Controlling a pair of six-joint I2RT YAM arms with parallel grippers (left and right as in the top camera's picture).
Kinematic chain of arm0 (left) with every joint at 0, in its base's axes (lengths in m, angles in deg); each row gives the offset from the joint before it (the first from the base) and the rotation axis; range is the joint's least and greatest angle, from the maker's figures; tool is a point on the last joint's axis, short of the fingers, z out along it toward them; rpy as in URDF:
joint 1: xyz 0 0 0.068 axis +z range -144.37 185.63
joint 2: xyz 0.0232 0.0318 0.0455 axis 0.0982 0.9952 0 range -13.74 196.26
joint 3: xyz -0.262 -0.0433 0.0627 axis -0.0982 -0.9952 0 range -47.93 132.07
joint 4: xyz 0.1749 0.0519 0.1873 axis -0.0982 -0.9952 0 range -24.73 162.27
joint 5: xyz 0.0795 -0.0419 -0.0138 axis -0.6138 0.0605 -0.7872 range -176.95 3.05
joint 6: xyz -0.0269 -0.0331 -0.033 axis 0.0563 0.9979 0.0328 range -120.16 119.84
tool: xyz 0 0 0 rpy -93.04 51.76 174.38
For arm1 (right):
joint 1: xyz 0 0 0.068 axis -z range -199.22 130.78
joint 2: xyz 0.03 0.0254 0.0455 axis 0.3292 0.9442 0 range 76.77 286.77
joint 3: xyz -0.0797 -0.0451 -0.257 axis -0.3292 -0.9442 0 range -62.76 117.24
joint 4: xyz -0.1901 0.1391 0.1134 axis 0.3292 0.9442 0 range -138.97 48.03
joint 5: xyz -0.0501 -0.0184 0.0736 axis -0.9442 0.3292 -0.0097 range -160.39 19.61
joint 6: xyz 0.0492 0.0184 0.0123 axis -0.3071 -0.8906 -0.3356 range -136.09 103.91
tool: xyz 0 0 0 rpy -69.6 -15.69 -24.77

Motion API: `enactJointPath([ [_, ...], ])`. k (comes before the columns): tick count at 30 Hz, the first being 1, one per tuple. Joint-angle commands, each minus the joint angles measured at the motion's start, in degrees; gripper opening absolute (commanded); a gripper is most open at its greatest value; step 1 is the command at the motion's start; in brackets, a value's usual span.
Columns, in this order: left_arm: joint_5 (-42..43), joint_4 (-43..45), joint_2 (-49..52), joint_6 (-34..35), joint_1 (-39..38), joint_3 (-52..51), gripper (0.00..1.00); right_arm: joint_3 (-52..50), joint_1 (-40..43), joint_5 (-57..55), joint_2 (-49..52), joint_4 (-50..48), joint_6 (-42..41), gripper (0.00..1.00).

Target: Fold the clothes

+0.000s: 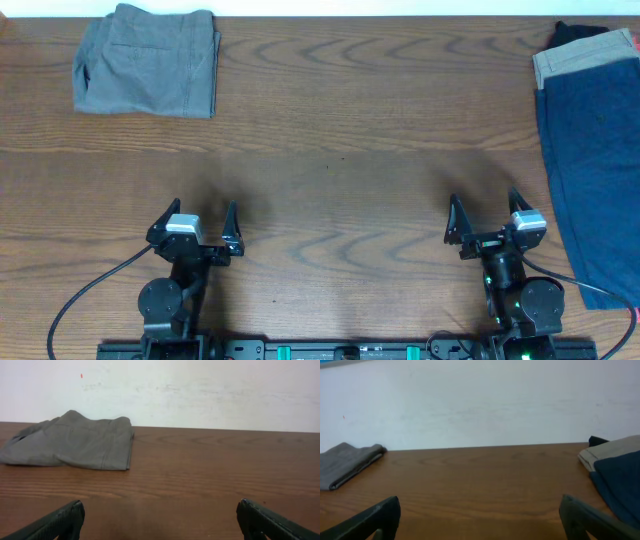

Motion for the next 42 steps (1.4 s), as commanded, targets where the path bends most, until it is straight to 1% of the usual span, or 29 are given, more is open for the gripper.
enactJointPath([
  [1, 0.55, -2.08, -0.24, -0.98, -0.13, -0.87, 0.98, -0.09, 1.14, 0.63, -1.31, 0.13, 1.81, 0.99],
  [4, 0.55, -2.08, -0.24, -0.98, -0.13, -0.87, 0.98, -0.09, 2.75, 0.61, -2.16, 2.08, 1.88, 0.99],
  [10, 0.55, -2.08, -0.24, -0.98, -0.13, -0.87, 0.98, -0.09, 7.69, 0.66, -4.52, 11.45, 1.51, 0.99],
  [15, 0.55, -2.08, -0.24, -0.98, -0.13, -0.87, 0.98, -0.09, 9.16, 1.22, -4.83, 11.19, 0.72, 0.99],
  [42, 0.55, -2.08, -0.24, -0.98, -0.13, -0.87, 0.98, -0.09, 9.18, 1.03, -4.74, 11.15, 0.74, 0.99],
])
